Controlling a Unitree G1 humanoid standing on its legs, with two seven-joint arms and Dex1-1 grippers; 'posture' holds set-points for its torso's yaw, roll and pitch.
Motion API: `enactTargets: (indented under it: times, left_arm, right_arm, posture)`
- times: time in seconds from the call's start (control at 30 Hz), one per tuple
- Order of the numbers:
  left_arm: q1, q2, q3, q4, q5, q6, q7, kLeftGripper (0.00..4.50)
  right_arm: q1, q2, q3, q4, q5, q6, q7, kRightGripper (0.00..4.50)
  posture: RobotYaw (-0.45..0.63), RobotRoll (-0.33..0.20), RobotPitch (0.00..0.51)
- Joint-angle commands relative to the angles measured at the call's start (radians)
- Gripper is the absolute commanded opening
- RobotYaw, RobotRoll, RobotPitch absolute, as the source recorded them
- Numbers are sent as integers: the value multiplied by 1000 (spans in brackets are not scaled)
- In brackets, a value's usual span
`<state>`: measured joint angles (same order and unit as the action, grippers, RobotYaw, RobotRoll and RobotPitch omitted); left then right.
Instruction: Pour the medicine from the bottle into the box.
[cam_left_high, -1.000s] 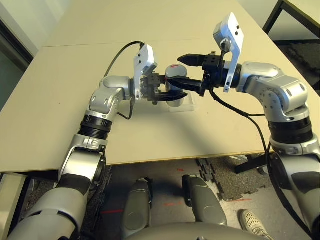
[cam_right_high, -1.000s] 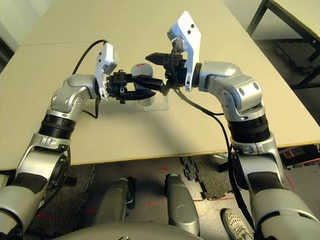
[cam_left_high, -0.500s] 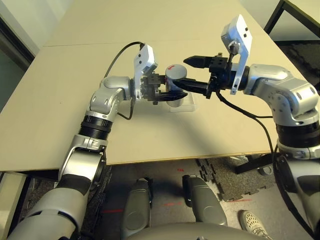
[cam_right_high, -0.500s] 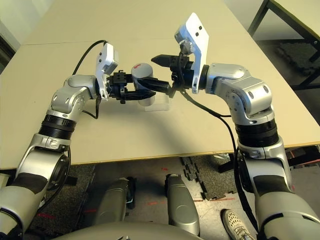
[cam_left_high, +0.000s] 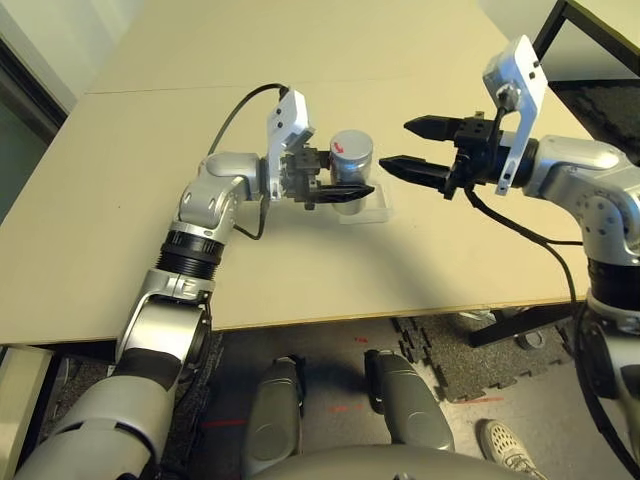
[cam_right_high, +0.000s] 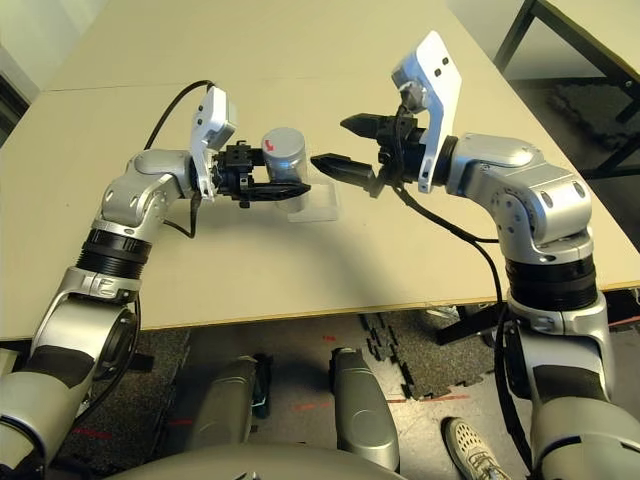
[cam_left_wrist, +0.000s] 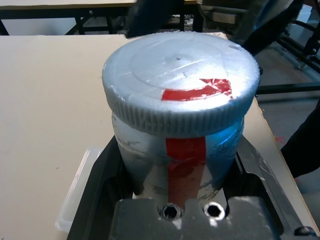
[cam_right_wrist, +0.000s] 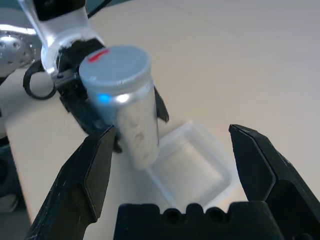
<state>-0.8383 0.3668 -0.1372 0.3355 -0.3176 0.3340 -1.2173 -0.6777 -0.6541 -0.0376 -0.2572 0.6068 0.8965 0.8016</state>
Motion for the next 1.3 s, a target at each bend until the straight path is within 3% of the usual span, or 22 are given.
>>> enactTargets:
  times: [0.03,0.5,1.1,1.3]
  left_arm:
    - [-9,1,-5,22,5,-11,-11,2531]
    - [-13,-10,-9,31,6,-20,-16,2531]
    - [1,-14,-8,35,10,-31,-10,2531]
    - [11,-9,-11,36,14,-36,-11,2531]
  right_arm:
    - [10,-3,-12,-51,41,21,7,4500]
    - [-121,132,85,20,8,-19,-23,4500]
    - [-183,178,160,153,-68,-96,55,4500]
    - [-188,186,156,142,-66,-92,60,2569]
  posture:
    - [-197,0,149]
    - [-192,0,144]
    - [-159,0,154]
    - [-166,0,155]
